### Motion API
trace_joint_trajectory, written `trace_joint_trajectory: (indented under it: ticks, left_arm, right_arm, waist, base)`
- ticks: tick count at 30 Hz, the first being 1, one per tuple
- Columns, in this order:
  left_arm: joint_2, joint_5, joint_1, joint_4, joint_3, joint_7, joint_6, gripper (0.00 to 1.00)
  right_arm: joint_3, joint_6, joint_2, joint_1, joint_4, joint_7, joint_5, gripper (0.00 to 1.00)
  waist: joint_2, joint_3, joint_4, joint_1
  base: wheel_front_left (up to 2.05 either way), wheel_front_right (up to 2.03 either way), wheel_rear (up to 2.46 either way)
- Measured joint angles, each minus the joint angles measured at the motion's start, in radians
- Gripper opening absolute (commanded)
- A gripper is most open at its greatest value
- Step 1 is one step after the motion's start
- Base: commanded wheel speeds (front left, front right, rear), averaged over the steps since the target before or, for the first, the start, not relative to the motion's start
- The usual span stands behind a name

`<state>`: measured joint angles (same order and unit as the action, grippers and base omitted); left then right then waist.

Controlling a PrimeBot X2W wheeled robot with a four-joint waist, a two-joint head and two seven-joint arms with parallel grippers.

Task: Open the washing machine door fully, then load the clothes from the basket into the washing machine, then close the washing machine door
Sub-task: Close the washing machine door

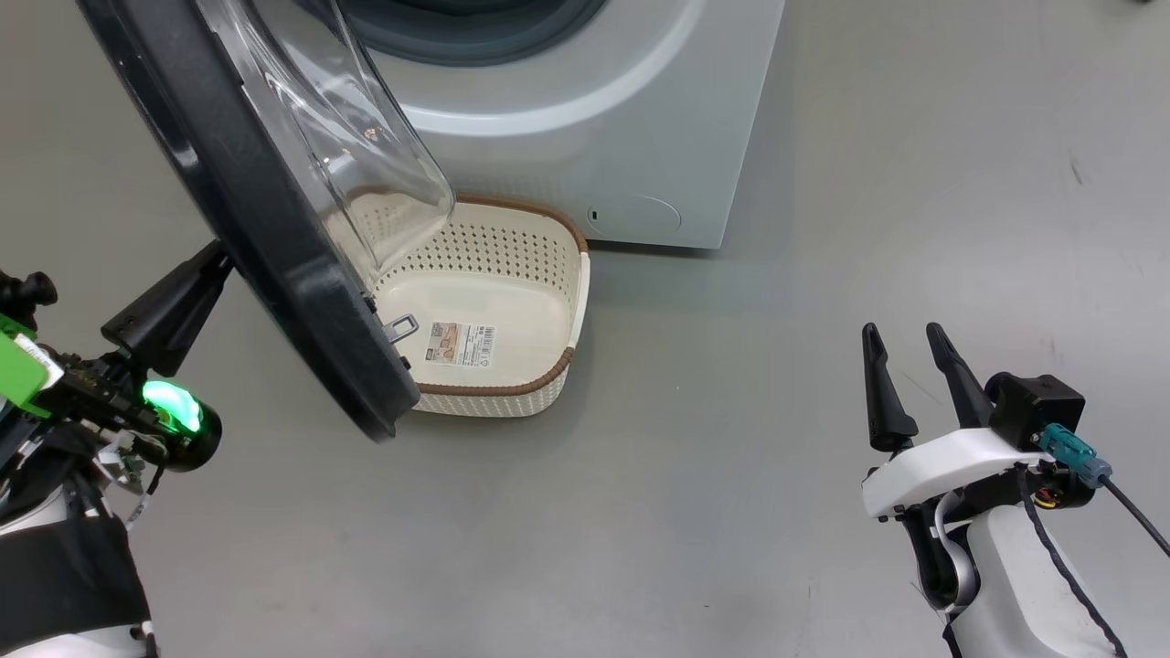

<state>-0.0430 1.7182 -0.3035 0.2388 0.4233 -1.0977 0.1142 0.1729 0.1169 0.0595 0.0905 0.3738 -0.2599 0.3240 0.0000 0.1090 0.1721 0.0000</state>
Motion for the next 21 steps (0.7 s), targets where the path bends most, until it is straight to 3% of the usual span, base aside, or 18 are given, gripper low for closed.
trace_joint_trajectory:
  ticks: [21]
  left_arm:
    - [0.020, -0.001, -0.018, -0.031, -0.111, 0.141, 0.001, 0.00]
  right_arm:
    - [-0.001, -0.001, -0.002, 0.014, -0.020, 0.000, 0.000, 1.00]
  waist:
    - [0.0000, 0.067, -0.131, 0.0000]
  base:
    - [0.00, 0.00, 0.00]
